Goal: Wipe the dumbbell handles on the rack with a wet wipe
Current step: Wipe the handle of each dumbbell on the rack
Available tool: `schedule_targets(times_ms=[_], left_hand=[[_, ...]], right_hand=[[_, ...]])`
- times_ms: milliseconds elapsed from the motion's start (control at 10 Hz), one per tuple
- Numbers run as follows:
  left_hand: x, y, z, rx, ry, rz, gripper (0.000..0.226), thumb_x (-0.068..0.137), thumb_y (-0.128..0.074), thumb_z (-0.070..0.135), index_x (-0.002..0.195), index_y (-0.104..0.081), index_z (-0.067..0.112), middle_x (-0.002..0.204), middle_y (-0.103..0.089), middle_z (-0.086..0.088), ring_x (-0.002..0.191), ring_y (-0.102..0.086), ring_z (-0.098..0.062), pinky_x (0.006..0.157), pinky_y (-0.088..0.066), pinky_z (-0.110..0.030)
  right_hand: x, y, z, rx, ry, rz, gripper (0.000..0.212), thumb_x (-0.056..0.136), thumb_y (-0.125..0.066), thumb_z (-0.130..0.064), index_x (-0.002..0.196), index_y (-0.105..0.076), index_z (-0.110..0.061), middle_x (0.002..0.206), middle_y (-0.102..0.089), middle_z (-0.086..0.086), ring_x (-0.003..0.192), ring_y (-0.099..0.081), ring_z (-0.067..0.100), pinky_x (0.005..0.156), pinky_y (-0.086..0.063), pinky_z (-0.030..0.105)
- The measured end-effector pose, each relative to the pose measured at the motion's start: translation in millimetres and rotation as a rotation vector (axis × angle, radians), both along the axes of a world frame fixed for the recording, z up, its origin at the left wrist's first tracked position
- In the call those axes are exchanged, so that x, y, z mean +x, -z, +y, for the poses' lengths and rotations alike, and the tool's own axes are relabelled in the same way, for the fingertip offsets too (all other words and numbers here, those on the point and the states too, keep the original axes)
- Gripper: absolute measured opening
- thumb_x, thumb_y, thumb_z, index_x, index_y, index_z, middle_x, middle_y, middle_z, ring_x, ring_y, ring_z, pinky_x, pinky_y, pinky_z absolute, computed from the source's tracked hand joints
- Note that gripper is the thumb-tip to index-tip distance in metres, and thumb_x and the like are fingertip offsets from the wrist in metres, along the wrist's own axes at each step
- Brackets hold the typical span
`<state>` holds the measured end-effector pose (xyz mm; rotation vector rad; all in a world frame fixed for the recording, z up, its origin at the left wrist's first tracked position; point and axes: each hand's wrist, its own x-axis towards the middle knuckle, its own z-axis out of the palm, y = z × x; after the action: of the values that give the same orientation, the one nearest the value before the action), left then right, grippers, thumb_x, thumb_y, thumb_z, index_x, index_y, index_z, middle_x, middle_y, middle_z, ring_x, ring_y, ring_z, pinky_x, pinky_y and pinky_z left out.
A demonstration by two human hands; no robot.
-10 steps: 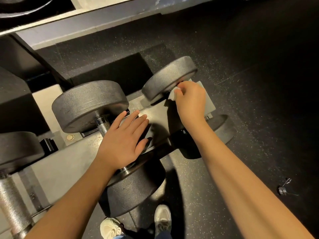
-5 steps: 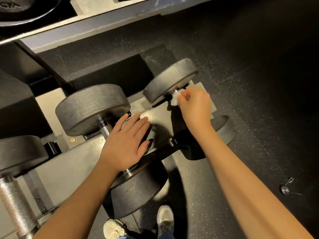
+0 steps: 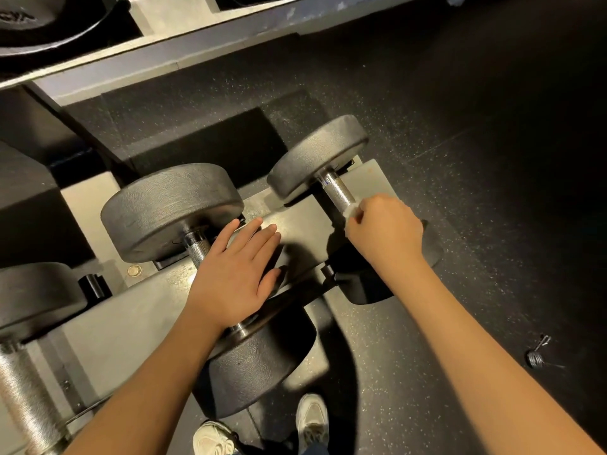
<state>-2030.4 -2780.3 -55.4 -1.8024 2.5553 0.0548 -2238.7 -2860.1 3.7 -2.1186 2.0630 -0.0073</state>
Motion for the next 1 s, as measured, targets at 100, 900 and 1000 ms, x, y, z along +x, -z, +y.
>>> schedule_targets(times_ms=[100,900,1000], left_hand=[[0,-1,0,0.003,-0.001,-0.007,0.057,0.093,-0.033,0.041,0.133,-0.055,0.008,0.139,-0.053,-0.007,0.136,-0.04,-0.025,0.115,-0.019,-0.044],[1,-3,0,0.012,-0.007,0.046,0.056,0.09,-0.036,0.04,0.129,-0.058,0.008,0.134,-0.056,-0.008,0.133,-0.043,-0.027,0.114,-0.02,-0.044],[1,-4,0,0.018,-0.008,0.05,0.056,0.09,-0.036,0.041,0.13,-0.058,0.008,0.134,-0.056,-0.007,0.133,-0.043,-0.026,0.114,-0.02,-0.043]], right_hand=[[-6,-7,-1,0.087,0.032,0.042,0.024,0.095,-0.05,-0.022,0.09,-0.062,-0.001,0.09,-0.062,0.016,0.086,-0.058,0.033,0.061,-0.037,0.032],[34,22,-37,-0.268,0.168,-0.606,0.011,0.086,-0.058,-0.004,0.08,-0.067,-0.004,0.082,-0.062,0.004,0.076,-0.054,0.015,0.069,-0.043,0.026],[33,27,-38,-0.258,0.132,-0.638,0.009,0.084,-0.06,-0.006,0.076,-0.064,-0.008,0.081,-0.06,0.002,0.074,-0.053,0.015,0.065,-0.041,0.024]])
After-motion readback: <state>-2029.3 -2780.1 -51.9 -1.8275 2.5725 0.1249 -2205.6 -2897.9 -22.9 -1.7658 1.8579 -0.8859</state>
